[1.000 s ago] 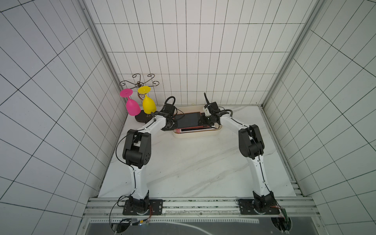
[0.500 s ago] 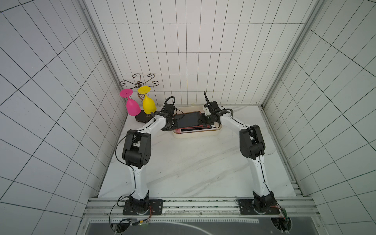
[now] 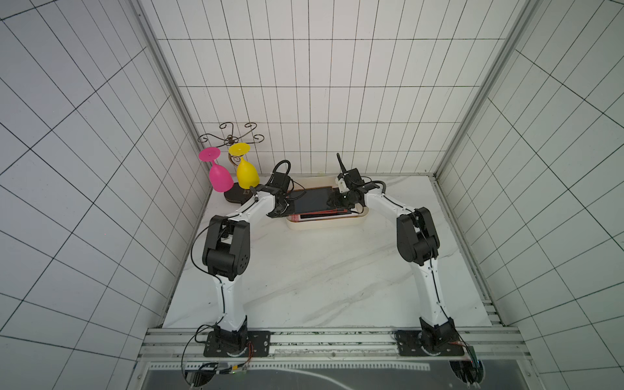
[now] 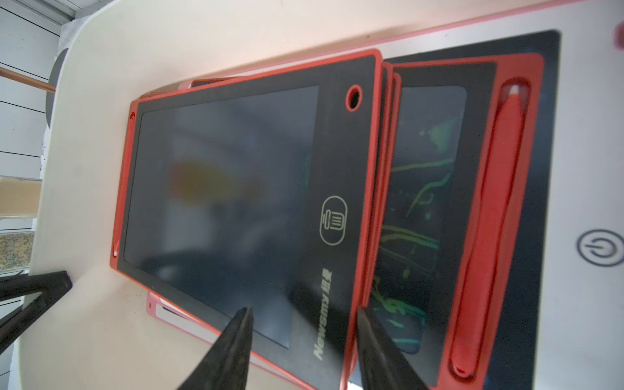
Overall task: Take out the writing tablet from the storage box
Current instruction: Pick up the writing tablet from the storage box.
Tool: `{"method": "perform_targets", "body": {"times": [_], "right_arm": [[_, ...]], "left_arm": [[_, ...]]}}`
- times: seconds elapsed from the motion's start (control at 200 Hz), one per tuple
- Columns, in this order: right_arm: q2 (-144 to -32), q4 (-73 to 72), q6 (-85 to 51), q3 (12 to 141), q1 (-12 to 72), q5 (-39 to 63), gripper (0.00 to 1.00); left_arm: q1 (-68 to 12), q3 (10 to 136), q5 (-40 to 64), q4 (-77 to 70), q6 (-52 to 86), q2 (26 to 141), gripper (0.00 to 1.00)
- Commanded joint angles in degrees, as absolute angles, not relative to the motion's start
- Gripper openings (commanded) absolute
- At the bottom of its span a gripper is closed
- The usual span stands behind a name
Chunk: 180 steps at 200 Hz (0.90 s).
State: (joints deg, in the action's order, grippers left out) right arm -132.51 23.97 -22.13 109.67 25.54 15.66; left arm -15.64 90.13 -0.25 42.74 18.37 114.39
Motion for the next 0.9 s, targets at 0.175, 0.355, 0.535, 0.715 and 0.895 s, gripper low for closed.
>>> {"method": "perform_targets", "body": {"times": [0.175, 0.355, 0.535, 0.715, 0.895], "right_arm": [[-129.28, 24.57, -22.17, 114.26, 27.15, 19.31, 0.49], [-127.40, 22.10, -25.06, 114.26, 26.82, 24.86, 0.46], [-127.09, 19.28, -29.74, 113.85, 26.27, 31.65, 0.45], [-126.82, 15.82, -32.90, 112.07, 25.80, 34.96, 0.45], [-127.02, 12.24, -36.31, 109.53, 24.77, 38.32, 0.44]], "left_arm": [[-16.08, 90.00, 1.50, 41.22, 16.97, 110.83, 0.00], [-16.08, 90.09, 1.52, 41.15, 16.87, 111.08, 0.00], [-16.04, 90.09, 1.50, 41.13, 16.88, 111.10, 0.00], [-15.83, 89.61, 1.49, 40.96, 16.88, 110.92, 0.00], [-15.60, 89.03, 1.50, 40.68, 16.96, 110.59, 0.00]]}}
